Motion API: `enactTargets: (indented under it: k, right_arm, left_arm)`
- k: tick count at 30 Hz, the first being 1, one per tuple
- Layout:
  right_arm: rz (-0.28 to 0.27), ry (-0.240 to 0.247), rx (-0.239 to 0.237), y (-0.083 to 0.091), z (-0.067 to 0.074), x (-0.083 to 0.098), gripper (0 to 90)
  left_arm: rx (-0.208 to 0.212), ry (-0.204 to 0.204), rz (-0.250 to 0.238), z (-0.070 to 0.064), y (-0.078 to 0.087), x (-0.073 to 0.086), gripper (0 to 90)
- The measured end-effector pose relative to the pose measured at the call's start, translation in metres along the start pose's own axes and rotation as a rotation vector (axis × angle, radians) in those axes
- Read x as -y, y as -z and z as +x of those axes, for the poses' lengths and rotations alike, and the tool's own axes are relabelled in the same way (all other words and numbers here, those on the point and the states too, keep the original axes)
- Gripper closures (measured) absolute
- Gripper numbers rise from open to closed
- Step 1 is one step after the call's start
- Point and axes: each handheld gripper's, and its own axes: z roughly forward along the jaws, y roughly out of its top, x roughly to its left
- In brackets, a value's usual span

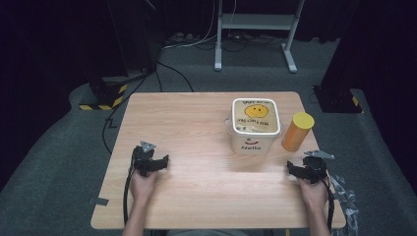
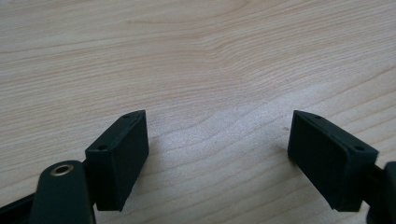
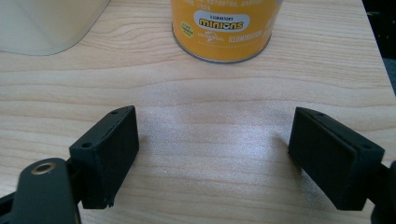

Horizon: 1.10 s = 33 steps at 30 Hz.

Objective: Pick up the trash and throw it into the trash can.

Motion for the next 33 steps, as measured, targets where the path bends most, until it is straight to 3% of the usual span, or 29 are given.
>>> enactTargets:
  k: [19, 22, 25, 27, 33]
  right_arm:
    - [0.005, -0.008, 0.005, 0.000, 0.001, 0.000, 14.0]
    - [0.029, 0.004, -0.012, 0.002, -0.001, 0.000, 14.2]
    - [0.018, -0.017, -0.004, 0.002, 0.000, 0.000, 13.7]
    - [0.028, -0.001, -0.013, 0.004, 0.001, 0.001, 13.6]
    - [0.019, -0.019, -0.039, 0.010, 0.003, 0.005, 13.4]
  left_arm:
    - [0.001, 0.003, 0.003, 0.000, 0.000, 0.000, 20.7]
    - [0.001, 0.002, 0.003, 0.000, 0.000, 0.000, 20.7]
    - [0.001, 0.003, 0.003, 0.000, 0.000, 0.000, 20.7]
    - [0.001, 0.003, 0.003, 0.000, 0.000, 0.000, 20.7]
    - [0.001, 0.002, 0.004, 0.000, 0.000, 0.000, 20.7]
